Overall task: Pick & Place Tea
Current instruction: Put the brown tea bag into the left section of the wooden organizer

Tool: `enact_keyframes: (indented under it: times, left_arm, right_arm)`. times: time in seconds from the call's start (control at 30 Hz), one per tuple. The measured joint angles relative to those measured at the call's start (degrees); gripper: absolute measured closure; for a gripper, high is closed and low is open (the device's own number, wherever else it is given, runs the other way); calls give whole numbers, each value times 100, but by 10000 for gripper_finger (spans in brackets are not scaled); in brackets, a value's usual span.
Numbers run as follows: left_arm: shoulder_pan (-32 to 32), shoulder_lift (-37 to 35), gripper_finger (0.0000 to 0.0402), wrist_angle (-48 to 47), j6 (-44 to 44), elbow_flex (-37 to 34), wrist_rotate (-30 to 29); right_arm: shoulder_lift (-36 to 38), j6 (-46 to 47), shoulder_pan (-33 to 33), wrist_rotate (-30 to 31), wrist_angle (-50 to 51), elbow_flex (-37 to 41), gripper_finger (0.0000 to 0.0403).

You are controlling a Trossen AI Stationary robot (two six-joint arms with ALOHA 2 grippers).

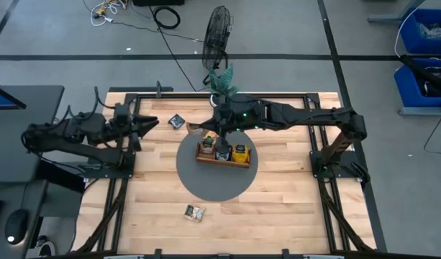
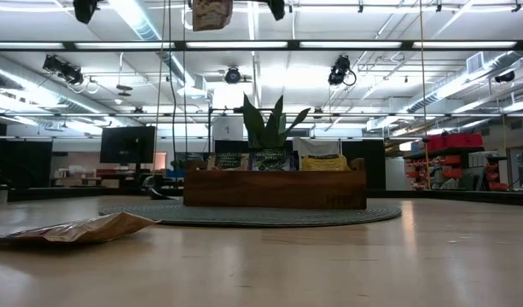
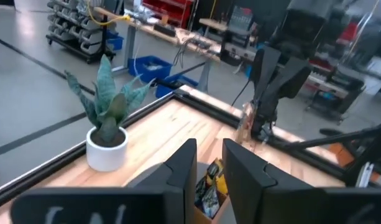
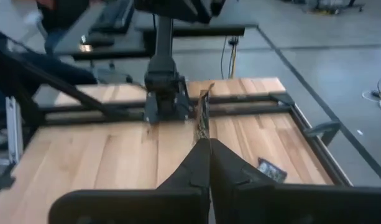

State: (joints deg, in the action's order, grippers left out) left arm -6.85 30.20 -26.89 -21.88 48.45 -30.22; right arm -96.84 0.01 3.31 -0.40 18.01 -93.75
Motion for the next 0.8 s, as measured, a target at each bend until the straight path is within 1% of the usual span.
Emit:
enact_keyframes:
  times: [0.1, 0.23, 0.37, 0.63, 0.7, 0.8]
  left_arm:
    - [0, -229, 326, 289, -35, -229, 0]
    - [0, -306, 326, 370, 85, -301, 0]
    - [0, -293, 329, 363, 96, -302, -10]
    - [-1, -297, 330, 356, -109, -302, -309]
    - [0, -295, 330, 354, -117, -302, -374]
    - [-2, -291, 330, 350, -156, -302, -447]
  right_arm:
    - [379, 143, 0, 3, -874, 820, 403]
    - [839, 295, 0, 243, -1785, 2024, 403]
    - [992, 12, 0, 250, -2580, 2948, 403]
    - [865, -192, -17, 297, -3863, 4096, 403]
    - [815, -312, -15, 294, -3971, 4249, 403]
    - [591, -369, -42, 272, -3987, 4279, 403]
